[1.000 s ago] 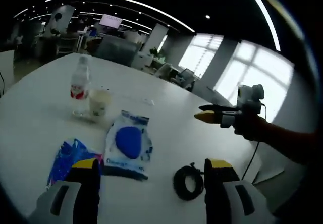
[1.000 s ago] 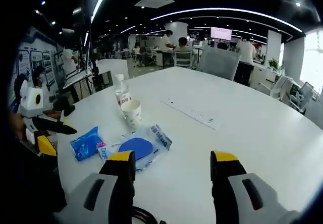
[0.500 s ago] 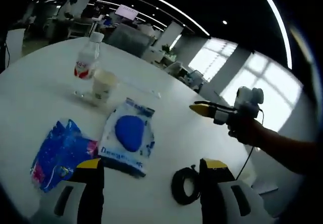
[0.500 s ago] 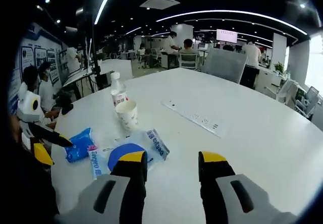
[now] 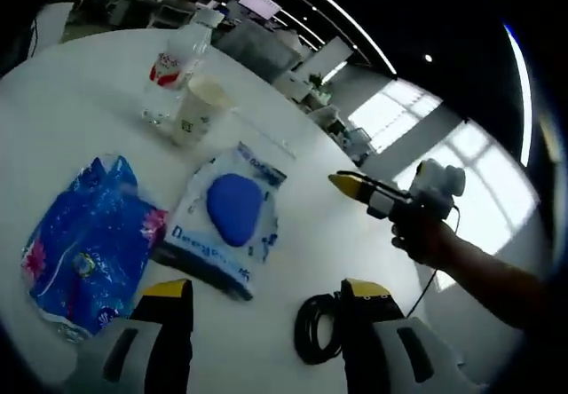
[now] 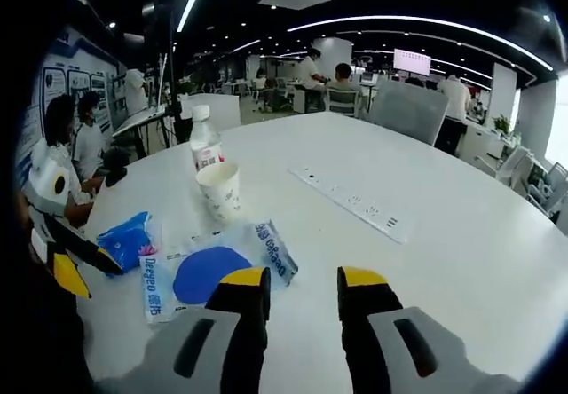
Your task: Arrange the tabletop items into an orderly group along one side of the table until the central work area is clear of visible clutter.
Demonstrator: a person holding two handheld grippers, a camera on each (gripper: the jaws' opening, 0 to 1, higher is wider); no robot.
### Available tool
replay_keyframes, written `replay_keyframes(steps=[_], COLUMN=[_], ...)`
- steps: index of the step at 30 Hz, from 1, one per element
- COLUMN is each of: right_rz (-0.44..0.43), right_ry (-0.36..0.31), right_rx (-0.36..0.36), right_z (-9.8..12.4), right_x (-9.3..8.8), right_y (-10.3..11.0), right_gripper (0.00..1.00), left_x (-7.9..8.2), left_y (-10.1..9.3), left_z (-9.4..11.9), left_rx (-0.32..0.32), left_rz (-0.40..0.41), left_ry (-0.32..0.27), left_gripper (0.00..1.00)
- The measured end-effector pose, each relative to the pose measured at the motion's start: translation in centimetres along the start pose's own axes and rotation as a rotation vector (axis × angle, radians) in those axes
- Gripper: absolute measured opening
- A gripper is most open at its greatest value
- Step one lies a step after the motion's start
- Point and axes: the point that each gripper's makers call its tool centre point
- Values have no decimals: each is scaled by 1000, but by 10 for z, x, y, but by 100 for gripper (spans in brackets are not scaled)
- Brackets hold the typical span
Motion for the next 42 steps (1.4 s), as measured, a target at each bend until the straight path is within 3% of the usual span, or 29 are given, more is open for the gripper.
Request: replay_keyframes(steps=[3,9,18,28,42], right_rz=[11,-3,-25,-41,-109], right_ry=[19,49,60,86,109], right_rx=[14,35,60,91,125], right_z=[-11,-22,-39,-57,-72], right_x=[-6,-13,-13,-21,-36], right_y=[0,2,7,20,28], right_gripper=[24,24,24,23,10], left_x=[-3,-2,0,-2,-13], left_y=[5,7,14,25,24], left_z=[-7,-14,-25,-31,-42], left_rx=[0,12,26,57,60], left_rz=[36,31,73,166,219], left_ry=[15,34,64,80,144], left_gripper=[63,56,50,42,27])
Point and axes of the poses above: the point that each gripper's makers call its tool centre point, and the gripper's own axes: z roughly backward along the fingers, y roughly to its left, x roughly out of its top, and after that the axes turned 5 degrees about -x, right-handed
